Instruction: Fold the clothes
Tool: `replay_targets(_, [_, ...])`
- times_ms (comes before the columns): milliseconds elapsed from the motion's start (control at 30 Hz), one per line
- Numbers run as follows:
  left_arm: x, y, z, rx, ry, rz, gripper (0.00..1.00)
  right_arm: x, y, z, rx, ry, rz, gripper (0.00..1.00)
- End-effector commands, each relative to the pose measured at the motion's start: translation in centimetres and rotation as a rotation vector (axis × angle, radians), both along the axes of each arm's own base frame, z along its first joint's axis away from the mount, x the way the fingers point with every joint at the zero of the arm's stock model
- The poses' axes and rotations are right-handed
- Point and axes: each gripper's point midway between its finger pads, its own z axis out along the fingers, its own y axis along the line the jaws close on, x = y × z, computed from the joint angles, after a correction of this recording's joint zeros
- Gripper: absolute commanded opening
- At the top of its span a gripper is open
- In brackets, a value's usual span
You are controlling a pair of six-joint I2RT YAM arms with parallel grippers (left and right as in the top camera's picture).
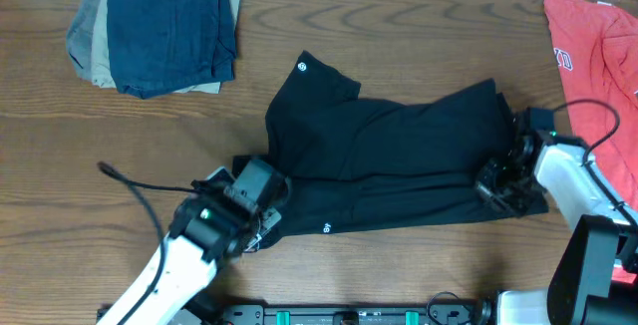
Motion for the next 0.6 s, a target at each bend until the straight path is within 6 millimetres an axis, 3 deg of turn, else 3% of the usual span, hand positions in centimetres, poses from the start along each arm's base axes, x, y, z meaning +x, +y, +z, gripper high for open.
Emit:
replay_targets(0, [2.5,0.3,1.7,0.067,-0.18,-0.042,0.06,2.3,-0.8,1.5,-0.019,-0.066,0.05,0.01])
replay_targets(33, [3.6,-0.3,2.3,0.07,-0.234,-0.1,0.06,2.9,-0.3,1.8,0.004,-0.088,0.077,0.01])
replay_targets(100, [5.7,-1.7,3.4,0.071,-0.33,-0.212,0.17,3.6,0.7,2.2,0.054,-0.123,0.13,0.01])
replay_targets(133, [6.7,-2.5,4.0,0.078,-0.38,-0.271,0.3,3.8,1.3,2.3,0.082,-0.137,0.159,0.06])
replay_targets(200, [8.7,-3.8,5.2,0.1,-0.473,-0.374,0.48,3.9,2.3,2.5,0.12,-0.151,0.209,0.29])
replay_targets(267, [10.4,-4.6,6.0,0.113,-0.511,-0.448,0.57,3.9,3.2,2.6,0.154,-0.164,0.275,0.69])
replay_targets(333, [11.9,-5.1,6.3,0.086,-0.49,-0.509,0.69,3.7,4.0,2.8,0.185,-0.174,0.339,0.9])
replay_targets(400, [13.8,-5.0,6.2,0.052,-0.447,-0.542,0.77,3.4,4.6,2.8,0.194,-0.166,0.372,0.97])
replay_targets(567, [20.0,-3.1,5.6,0.0,-0.363,-0.577,0.9,3.3,5.7,2.8,0.197,-0.16,0.413,0.98])
